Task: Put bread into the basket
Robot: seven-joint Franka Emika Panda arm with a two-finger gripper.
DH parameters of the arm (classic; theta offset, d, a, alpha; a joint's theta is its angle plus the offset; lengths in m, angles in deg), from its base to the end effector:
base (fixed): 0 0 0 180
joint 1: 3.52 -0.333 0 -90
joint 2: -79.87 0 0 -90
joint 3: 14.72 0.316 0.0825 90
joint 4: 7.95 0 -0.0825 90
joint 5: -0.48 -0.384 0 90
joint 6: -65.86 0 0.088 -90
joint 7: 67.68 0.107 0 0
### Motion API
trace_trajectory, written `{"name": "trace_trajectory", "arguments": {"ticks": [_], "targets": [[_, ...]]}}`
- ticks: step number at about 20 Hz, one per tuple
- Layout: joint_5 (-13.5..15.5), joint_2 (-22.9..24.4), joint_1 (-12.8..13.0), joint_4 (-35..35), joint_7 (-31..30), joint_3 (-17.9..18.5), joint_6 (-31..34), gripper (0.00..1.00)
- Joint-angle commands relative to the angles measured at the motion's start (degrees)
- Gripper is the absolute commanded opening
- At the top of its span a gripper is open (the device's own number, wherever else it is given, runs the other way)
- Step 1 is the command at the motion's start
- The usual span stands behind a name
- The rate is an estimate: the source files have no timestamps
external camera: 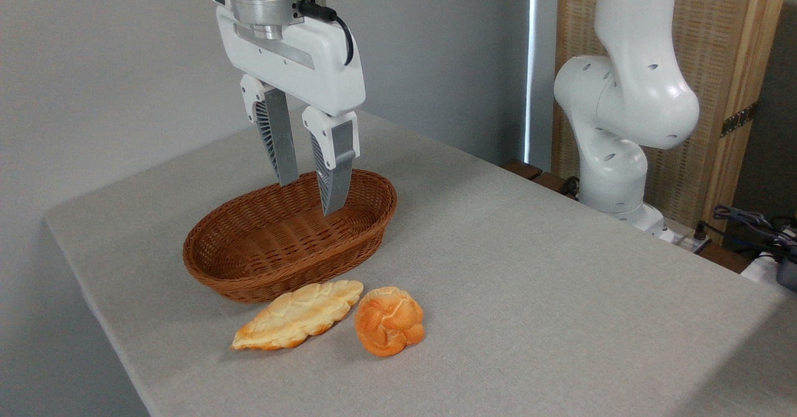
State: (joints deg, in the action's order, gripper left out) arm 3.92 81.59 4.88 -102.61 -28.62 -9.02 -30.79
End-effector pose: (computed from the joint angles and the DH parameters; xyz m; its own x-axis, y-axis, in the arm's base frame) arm 0.5546 -0.0311 0.6131 0.7465 -0.6593 0.0896 -0.6625 -0.7490 0.0083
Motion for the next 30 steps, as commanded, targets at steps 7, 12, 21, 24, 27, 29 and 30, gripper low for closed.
{"name": "trace_trajectory", "arguments": {"ticks": [7, 12, 21, 24, 27, 29, 30], "targets": [[0.1, 0.0, 0.2, 0.7, 1.1, 0.6, 1.7, 1.0], [0.1, 0.0, 0.1, 0.7, 1.2, 0.8, 1.7, 1.0], [0.1, 0.0, -0.1, 0.7, 1.2, 1.0, 1.7, 1.0], [0.1, -0.2, -0.2, 0.6, 1.5, 1.1, 1.5, 1.0], [-0.1, -0.6, -0.2, 0.1, 2.8, 1.1, 0.3, 1.0], [-1.7, -0.4, -0.2, -0.4, 3.8, 1.1, 0.1, 1.0], [-2.2, -0.4, -0.2, -1.0, 4.9, 1.1, -0.5, 1.0]]}}
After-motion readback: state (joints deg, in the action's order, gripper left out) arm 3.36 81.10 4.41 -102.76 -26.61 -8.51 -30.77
